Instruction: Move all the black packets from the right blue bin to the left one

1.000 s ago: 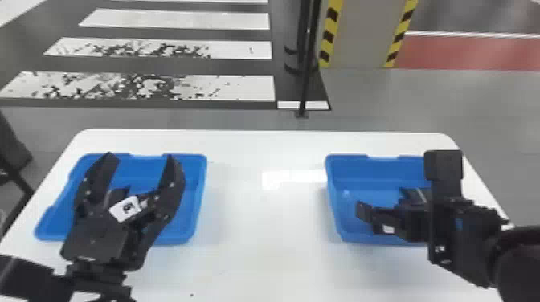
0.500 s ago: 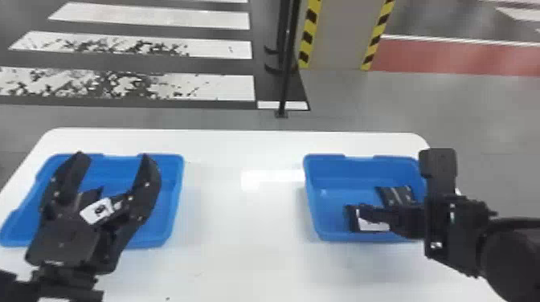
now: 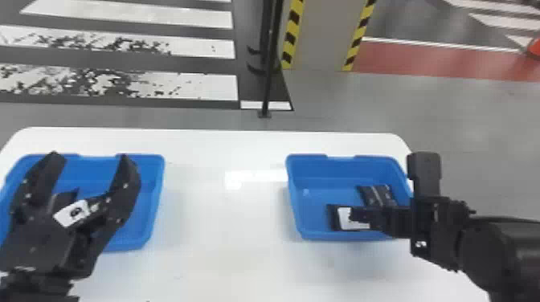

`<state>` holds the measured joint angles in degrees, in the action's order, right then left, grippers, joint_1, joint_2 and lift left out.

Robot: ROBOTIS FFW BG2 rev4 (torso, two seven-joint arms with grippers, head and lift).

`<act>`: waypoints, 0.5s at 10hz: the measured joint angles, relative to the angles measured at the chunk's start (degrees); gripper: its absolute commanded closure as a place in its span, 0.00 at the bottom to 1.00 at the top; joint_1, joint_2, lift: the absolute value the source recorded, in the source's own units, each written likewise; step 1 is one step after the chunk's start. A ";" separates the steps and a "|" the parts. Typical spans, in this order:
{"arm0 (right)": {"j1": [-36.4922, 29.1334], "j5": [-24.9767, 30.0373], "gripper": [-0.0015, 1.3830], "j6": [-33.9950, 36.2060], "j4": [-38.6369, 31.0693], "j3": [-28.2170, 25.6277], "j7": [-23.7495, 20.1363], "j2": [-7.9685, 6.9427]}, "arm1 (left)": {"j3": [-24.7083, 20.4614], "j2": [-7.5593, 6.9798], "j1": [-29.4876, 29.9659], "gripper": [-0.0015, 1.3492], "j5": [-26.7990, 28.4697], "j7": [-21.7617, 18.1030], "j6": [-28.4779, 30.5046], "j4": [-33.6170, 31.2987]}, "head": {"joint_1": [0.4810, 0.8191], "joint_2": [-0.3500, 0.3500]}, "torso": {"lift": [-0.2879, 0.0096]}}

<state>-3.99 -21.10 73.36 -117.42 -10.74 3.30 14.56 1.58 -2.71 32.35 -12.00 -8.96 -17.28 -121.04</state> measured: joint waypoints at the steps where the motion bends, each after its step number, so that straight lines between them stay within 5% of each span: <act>1: 0.52 -0.05 0.17 -0.65 1.21 0.00 -0.05 0.00 | 0.07 -0.05 -0.01 0.13 -0.01 0.00 -0.01 0.08 | 0.63 0.25 | 0.50; 5: 2.18 1.02 0.22 -2.25 5.46 -0.34 0.03 0.01 | 0.18 -0.15 0.18 0.13 -0.39 0.00 -0.18 0.31 | 0.63 0.23 | 0.50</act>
<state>-1.81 -20.08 71.11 -111.95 -11.08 3.33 14.57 1.76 -2.86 32.54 -12.38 -8.96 -17.46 -120.73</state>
